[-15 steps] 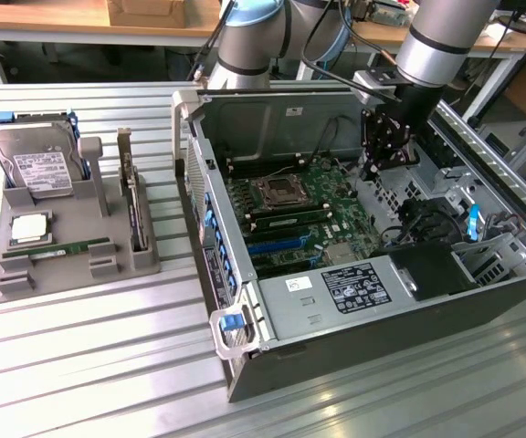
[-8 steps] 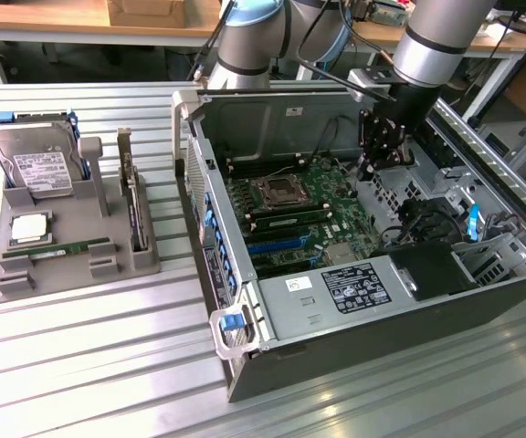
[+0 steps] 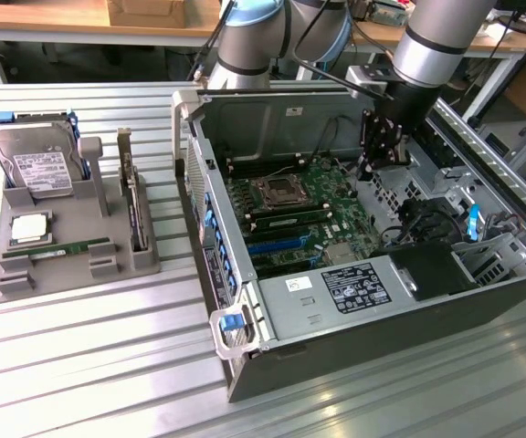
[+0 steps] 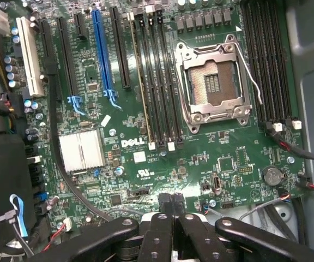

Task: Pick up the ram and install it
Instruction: 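Press down the ram until it locks into place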

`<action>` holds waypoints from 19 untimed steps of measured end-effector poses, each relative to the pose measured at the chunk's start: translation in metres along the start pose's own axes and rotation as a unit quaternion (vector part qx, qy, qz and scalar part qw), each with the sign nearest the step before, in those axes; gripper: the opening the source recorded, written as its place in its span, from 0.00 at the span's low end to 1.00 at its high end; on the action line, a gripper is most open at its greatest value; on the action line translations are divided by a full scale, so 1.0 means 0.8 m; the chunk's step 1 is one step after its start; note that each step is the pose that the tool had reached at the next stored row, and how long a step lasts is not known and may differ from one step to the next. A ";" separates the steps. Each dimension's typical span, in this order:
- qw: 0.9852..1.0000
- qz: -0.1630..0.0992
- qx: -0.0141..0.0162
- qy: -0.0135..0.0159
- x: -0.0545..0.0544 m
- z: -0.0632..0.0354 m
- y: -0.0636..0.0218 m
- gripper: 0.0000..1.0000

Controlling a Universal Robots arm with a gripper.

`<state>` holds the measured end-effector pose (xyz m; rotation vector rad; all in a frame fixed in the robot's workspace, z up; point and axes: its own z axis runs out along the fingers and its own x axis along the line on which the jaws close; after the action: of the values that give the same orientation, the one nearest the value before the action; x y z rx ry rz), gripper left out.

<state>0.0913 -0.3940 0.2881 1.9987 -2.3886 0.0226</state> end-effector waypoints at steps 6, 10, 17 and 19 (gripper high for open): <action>0.999 0.034 -0.001 0.000 0.000 0.000 0.000 0.11; 0.999 0.050 -0.001 0.000 0.000 0.001 0.000 0.11; 0.996 0.087 -0.003 -0.001 0.000 0.001 0.000 0.11; 0.995 0.099 -0.003 -0.001 0.000 0.001 0.000 0.11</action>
<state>0.0913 -0.3940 0.2870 1.7515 -2.5739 0.0182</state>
